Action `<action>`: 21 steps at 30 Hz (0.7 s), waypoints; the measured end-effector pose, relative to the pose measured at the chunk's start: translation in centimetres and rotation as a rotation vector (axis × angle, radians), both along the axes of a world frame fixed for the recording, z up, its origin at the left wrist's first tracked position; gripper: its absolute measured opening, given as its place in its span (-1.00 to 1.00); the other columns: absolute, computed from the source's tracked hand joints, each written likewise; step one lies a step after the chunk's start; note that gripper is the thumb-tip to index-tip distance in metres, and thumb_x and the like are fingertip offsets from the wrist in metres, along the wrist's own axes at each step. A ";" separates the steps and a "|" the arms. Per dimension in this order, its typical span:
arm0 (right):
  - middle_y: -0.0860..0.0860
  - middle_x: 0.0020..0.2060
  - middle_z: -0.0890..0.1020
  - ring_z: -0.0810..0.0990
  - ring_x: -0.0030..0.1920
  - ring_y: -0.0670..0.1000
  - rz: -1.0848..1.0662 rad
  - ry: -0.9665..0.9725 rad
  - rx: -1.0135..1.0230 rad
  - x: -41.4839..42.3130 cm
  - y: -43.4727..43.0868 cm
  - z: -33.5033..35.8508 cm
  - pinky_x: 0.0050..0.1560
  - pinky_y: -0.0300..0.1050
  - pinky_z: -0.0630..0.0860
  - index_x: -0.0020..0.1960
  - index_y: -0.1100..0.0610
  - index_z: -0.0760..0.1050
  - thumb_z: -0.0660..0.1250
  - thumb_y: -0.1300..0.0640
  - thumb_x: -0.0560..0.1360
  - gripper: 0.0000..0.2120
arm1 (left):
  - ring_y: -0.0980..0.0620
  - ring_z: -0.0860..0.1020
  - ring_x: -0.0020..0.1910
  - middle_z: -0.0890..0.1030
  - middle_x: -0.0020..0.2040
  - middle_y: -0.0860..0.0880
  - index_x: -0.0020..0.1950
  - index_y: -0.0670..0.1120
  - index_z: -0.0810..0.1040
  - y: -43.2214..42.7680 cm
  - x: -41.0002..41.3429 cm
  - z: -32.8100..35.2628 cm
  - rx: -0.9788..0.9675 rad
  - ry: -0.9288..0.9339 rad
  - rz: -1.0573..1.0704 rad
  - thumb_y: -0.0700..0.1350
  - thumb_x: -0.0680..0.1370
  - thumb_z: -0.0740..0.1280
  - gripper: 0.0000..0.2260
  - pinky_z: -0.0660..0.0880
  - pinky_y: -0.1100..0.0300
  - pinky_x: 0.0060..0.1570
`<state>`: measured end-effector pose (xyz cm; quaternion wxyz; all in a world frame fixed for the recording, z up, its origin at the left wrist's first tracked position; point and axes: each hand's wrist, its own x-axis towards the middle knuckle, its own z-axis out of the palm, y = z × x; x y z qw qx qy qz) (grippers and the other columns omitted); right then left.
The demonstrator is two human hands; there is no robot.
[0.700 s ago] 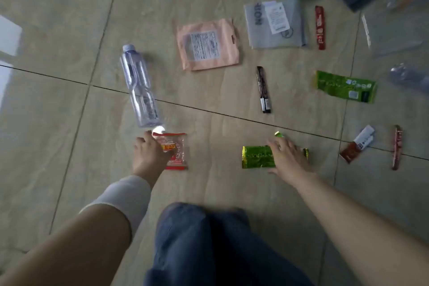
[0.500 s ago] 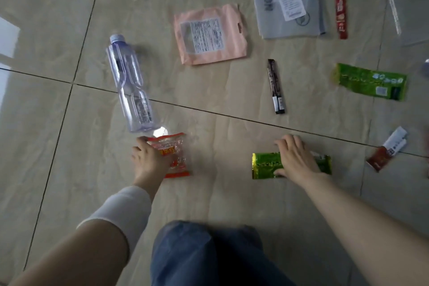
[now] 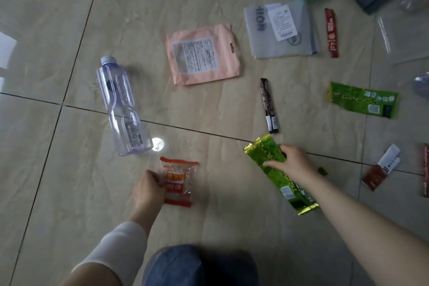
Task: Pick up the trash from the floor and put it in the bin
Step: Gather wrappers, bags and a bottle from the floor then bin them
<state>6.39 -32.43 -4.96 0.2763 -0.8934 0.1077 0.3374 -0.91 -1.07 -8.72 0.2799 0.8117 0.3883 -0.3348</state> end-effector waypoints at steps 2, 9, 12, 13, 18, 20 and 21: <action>-0.02 -0.29 0.60 0.55 -0.29 -0.05 -0.119 -0.072 0.021 2.6 0.0 0.6 -0.37 -0.27 0.37 -0.10 0.12 0.58 0.53 0.02 0.30 -0.74 | -0.06 0.50 -0.26 0.58 -0.15 -0.13 -0.09 -0.12 0.48 -0.1 0.1 0.9 -0.073 -0.021 -0.122 -0.16 0.52 0.31 -0.96 0.38 0.16 -0.31; 0.20 0.01 0.65 0.61 0.01 0.17 -0.295 -0.107 -0.048 9.0 0.5 -1.0 0.03 -0.02 0.53 0.12 0.26 0.54 0.47 -0.05 0.35 -0.52 | -0.12 0.47 0.17 0.49 0.21 -0.13 0.27 -0.07 0.40 1.0 1.4 1.8 -0.120 -0.074 -0.306 -0.03 0.40 0.46 -0.51 0.46 0.01 0.18; 0.21 0.00 0.66 0.62 0.00 0.18 -0.312 -0.111 -0.052 9.9 0.8 -1.8 0.08 0.04 0.56 0.08 0.25 0.56 0.49 -0.02 0.34 -0.56 | -0.15 0.32 0.32 0.38 0.33 -0.10 0.40 0.01 0.25 -0.7 1.8 1.3 0.054 -0.061 -0.439 0.23 0.28 0.46 -0.22 0.31 -0.04 0.31; 0.20 0.00 0.67 0.63 -0.01 0.17 -0.317 -0.114 -0.056 10.0 0.9 -2.1 0.08 0.04 0.57 0.06 0.23 0.57 0.50 -0.01 0.33 -0.59 | -0.14 0.30 0.31 0.35 0.33 -0.09 0.40 0.04 0.23 -1.6 1.9 1.0 0.111 -0.090 -0.498 0.30 0.25 0.43 -0.18 0.28 -0.01 0.30; 0.16 -0.03 0.69 0.64 -0.02 0.15 -0.250 -0.125 -0.117 10.8 1.7 -2.9 -0.03 -0.09 0.50 -0.01 0.15 0.60 0.51 -0.04 0.31 -0.65 | -0.10 0.37 0.20 0.45 0.21 -0.07 0.31 -0.03 0.28 -4.5 2.3 -1.3 0.245 -0.246 -0.700 0.10 0.42 0.36 -0.47 0.28 0.11 0.17; 0.16 -0.03 0.69 0.63 -0.01 0.16 -0.232 -0.153 -0.150 11.2 1.8 -3.1 -0.02 -0.08 0.49 -0.02 0.15 0.60 0.51 -0.05 0.31 -0.65 | -0.11 0.39 0.21 0.52 0.19 -0.08 0.24 -0.07 0.35 -4.4 2.6 -1.9 0.202 -0.206 -0.703 0.00 0.48 0.31 -0.63 0.30 0.11 0.16; 0.16 -0.03 0.69 0.63 -0.01 0.17 -0.236 -0.168 -0.160 11.4 1.8 -3.2 -0.02 -0.07 0.50 -0.02 0.15 0.59 0.50 -0.05 0.31 -0.64 | -0.12 0.39 0.22 0.54 0.19 -0.08 0.21 -0.08 0.40 -4.3 2.7 -1.9 0.155 -0.186 -0.706 -0.01 0.48 0.31 -0.66 0.31 0.11 0.17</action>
